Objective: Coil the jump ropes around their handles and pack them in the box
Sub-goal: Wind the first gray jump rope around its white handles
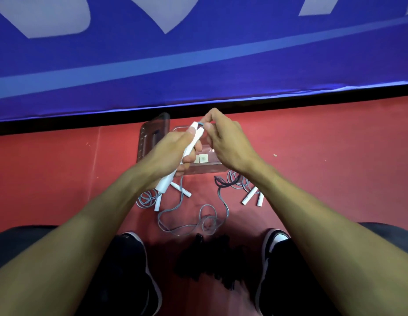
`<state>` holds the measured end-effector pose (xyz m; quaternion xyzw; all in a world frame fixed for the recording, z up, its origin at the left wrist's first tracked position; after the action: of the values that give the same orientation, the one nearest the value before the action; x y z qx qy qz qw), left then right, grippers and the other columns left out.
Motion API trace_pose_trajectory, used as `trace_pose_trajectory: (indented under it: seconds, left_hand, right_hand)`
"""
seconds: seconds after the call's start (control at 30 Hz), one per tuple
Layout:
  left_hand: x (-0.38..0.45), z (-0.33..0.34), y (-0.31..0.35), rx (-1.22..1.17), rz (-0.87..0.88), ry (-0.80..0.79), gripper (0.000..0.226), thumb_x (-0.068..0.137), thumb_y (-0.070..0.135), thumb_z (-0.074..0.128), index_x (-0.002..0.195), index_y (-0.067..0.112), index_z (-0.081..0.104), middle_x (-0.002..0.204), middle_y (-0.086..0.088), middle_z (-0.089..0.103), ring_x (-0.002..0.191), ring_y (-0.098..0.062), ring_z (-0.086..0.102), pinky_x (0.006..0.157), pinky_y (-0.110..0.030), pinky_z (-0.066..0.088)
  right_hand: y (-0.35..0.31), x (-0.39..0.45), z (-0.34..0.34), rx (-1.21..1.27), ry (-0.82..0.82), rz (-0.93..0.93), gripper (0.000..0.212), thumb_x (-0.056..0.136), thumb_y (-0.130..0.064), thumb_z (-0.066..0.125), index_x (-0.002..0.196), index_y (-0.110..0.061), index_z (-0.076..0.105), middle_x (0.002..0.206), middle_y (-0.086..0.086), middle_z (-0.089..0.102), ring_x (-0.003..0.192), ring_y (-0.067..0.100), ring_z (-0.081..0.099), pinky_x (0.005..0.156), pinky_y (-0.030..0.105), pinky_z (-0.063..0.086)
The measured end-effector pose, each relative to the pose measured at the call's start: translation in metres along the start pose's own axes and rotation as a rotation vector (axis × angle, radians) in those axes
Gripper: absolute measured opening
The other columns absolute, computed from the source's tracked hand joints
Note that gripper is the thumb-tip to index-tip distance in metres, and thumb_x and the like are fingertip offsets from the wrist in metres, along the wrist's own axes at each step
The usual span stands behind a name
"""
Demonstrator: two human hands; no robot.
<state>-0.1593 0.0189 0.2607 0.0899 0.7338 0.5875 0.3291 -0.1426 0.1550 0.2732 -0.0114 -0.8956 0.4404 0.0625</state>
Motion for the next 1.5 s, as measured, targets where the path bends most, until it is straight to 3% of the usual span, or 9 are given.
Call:
trace_pose_trajectory:
  seconds: [0.3,0.47,0.63,0.87,0.97,1.1,1.33,1.43,1.5]
  left_hand:
    - [0.003,0.007,-0.001,-0.094,-0.078,0.038,0.042,0.109,0.027,0.032,0.082,0.008,0.058,0.057,-0.002,0.040,0.047,-0.015,0.031,0.043,-0.022,0.028]
    - [-0.004,0.013,-0.004,-0.317,-0.138,-0.077,0.026,0.106,0.029,0.044,0.099,0.007,0.055,0.076,-0.007,0.054,0.058,-0.017,0.056,0.053,-0.032,0.057]
    - [-0.009,0.015,0.005,-0.328,-0.076,-0.227,0.028,0.095,0.025,0.054,0.111,0.002,0.050,0.086,-0.022,0.071,0.073,-0.033,0.072,0.068,-0.038,0.061]
    - [0.000,0.002,0.009,0.051,0.242,-0.018,0.007,0.101,0.019,0.061,0.106,0.015,0.061,0.066,-0.007,0.051,0.057,-0.018,0.046,0.055,-0.030,0.041]
    - [0.003,0.001,0.006,0.214,0.253,0.082,0.029,0.102,0.042,0.046,0.096,0.022,0.066,0.063,0.012,0.048,0.058,-0.010,0.041,0.061,-0.033,0.036]
    - [0.006,-0.002,-0.001,0.227,0.142,0.215,0.043,0.093,0.043,0.038,0.075,0.013,0.063,0.065,0.004,0.051,0.064,-0.015,0.044,0.069,-0.035,0.037]
    - [-0.001,0.013,0.004,0.073,0.162,-0.198,0.021,0.103,0.011,0.051,0.104,0.022,0.069,0.077,0.018,0.064,0.071,0.000,0.054,0.069,-0.017,0.044]
    - [-0.001,0.012,0.005,0.009,0.160,-0.244,0.030,0.092,0.021,0.064,0.120,0.011,0.068,0.101,0.000,0.071,0.090,-0.009,0.063,0.082,-0.020,0.052]
    - [0.000,0.014,0.006,-0.022,0.157,-0.205,0.037,0.090,0.021,0.072,0.117,-0.003,0.063,0.096,-0.009,0.069,0.083,-0.012,0.064,0.072,-0.019,0.054]
  right_hand:
    - [0.016,0.003,-0.009,-0.076,0.063,0.146,0.033,0.103,-0.024,0.049,0.072,-0.017,0.057,0.056,-0.004,0.049,0.057,0.016,0.044,0.059,0.034,0.029]
    - [0.016,0.004,-0.008,0.009,0.069,0.151,0.036,0.102,-0.026,0.051,0.068,-0.018,0.058,0.053,-0.006,0.048,0.050,0.007,0.042,0.054,0.025,0.034]
    - [0.006,0.003,-0.008,0.139,0.081,0.094,0.035,0.103,-0.024,0.052,0.069,-0.019,0.059,0.058,-0.008,0.051,0.054,0.005,0.041,0.054,0.022,0.034]
    - [0.010,0.002,-0.010,0.156,0.049,0.126,0.045,0.103,-0.034,0.052,0.061,-0.020,0.054,0.048,-0.012,0.044,0.048,0.004,0.037,0.052,0.019,0.030]
    - [0.014,0.002,-0.009,0.204,-0.010,0.169,0.050,0.105,-0.035,0.048,0.059,-0.018,0.055,0.045,-0.012,0.045,0.046,0.004,0.039,0.053,0.023,0.032]
    - [0.021,0.000,-0.004,0.329,-0.049,0.259,0.050,0.107,-0.031,0.044,0.060,-0.018,0.054,0.039,-0.014,0.043,0.038,0.001,0.035,0.045,0.015,0.028]
    - [0.030,-0.006,-0.010,0.378,-0.036,0.348,0.051,0.107,-0.034,0.045,0.060,-0.017,0.052,0.039,-0.013,0.038,0.037,0.005,0.027,0.041,0.020,0.022]
    - [0.028,-0.007,-0.009,0.451,-0.062,0.354,0.051,0.108,-0.031,0.042,0.061,-0.015,0.051,0.039,-0.012,0.042,0.035,0.003,0.026,0.037,0.016,0.022]
    - [0.025,-0.008,-0.006,0.457,-0.071,0.340,0.051,0.108,-0.030,0.043,0.060,-0.015,0.052,0.040,-0.012,0.040,0.036,0.002,0.026,0.038,0.015,0.022]
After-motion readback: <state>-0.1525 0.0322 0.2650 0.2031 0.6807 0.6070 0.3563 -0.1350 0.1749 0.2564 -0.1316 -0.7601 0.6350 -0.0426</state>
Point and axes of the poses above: each hand's wrist, its own x-axis towards the middle knuckle, its own z-axis out of the palm, y = z × x, the point moved 5 cm from there along x, towards the middle knuckle
